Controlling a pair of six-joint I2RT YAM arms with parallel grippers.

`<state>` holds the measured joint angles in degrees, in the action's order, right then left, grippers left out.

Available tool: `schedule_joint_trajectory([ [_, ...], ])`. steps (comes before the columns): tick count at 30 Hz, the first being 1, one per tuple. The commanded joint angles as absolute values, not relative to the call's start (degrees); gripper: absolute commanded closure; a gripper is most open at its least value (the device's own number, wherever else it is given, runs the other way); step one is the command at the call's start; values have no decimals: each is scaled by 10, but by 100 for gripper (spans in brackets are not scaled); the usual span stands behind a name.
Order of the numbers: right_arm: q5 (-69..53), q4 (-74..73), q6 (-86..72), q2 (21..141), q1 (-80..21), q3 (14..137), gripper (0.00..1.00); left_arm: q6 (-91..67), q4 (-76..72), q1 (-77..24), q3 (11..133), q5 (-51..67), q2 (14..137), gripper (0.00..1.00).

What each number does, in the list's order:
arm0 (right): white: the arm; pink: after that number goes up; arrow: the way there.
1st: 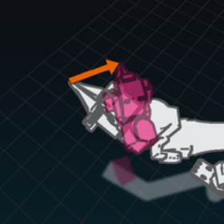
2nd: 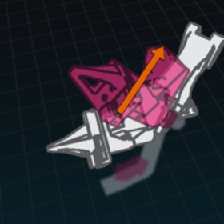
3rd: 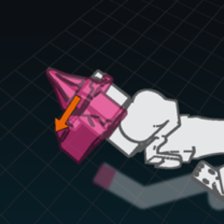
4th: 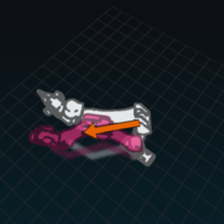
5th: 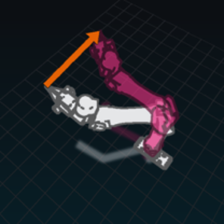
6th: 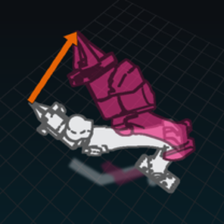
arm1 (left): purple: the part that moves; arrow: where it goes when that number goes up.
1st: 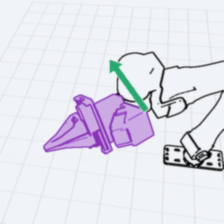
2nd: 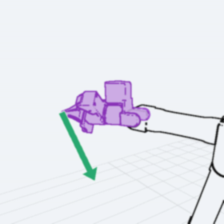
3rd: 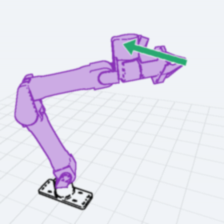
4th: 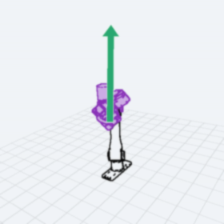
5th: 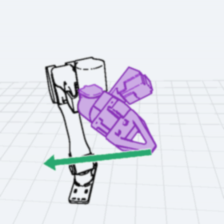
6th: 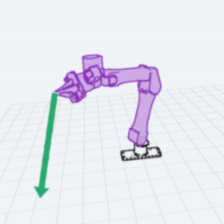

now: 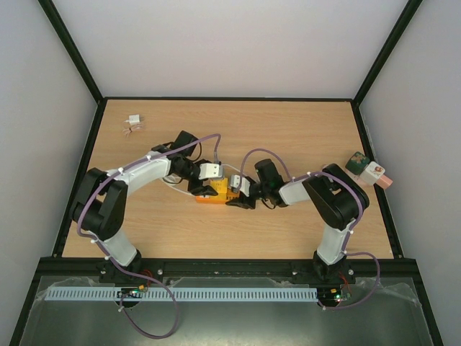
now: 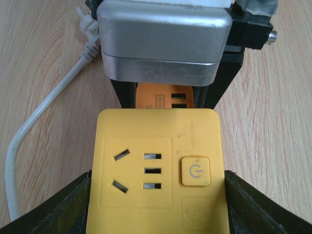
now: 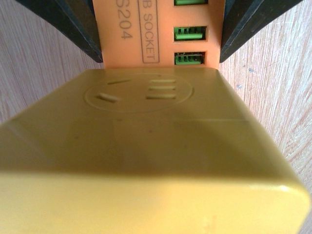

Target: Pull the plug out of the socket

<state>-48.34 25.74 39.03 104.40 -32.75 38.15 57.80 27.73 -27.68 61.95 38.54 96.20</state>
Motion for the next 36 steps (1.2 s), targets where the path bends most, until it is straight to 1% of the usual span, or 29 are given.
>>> schedule_joint_trajectory([
  [1, -438, 228, 402, 1064, -327, 388, 91, 581, 291, -271, 650, 466, 915, 64],
  [8, -437, 230, 398, 1064, -327, 389, 92, 588, 295, -269, 649, 455, 911, 64],
  [18, -438, 226, 399, 1067, -327, 392, 93, 585, 309, -269, 665, 469, 905, 64],
  [23, -437, 224, 397, 1068, -327, 394, 93, 573, 254, -275, 611, 453, 919, 65],
  [25, -436, 224, 396, 1069, -327, 395, 93, 584, 269, -277, 615, 448, 930, 65],
  [29, -436, 223, 396, 1070, -327, 395, 93, 568, 271, -277, 631, 465, 897, 65],
  [31, -437, 222, 396, 1070, -327, 397, 93, 566, 283, -277, 642, 469, 900, 65],
  [36, -436, 222, 395, 1070, -327, 397, 93, 583, 282, -285, 614, 456, 921, 65],
])
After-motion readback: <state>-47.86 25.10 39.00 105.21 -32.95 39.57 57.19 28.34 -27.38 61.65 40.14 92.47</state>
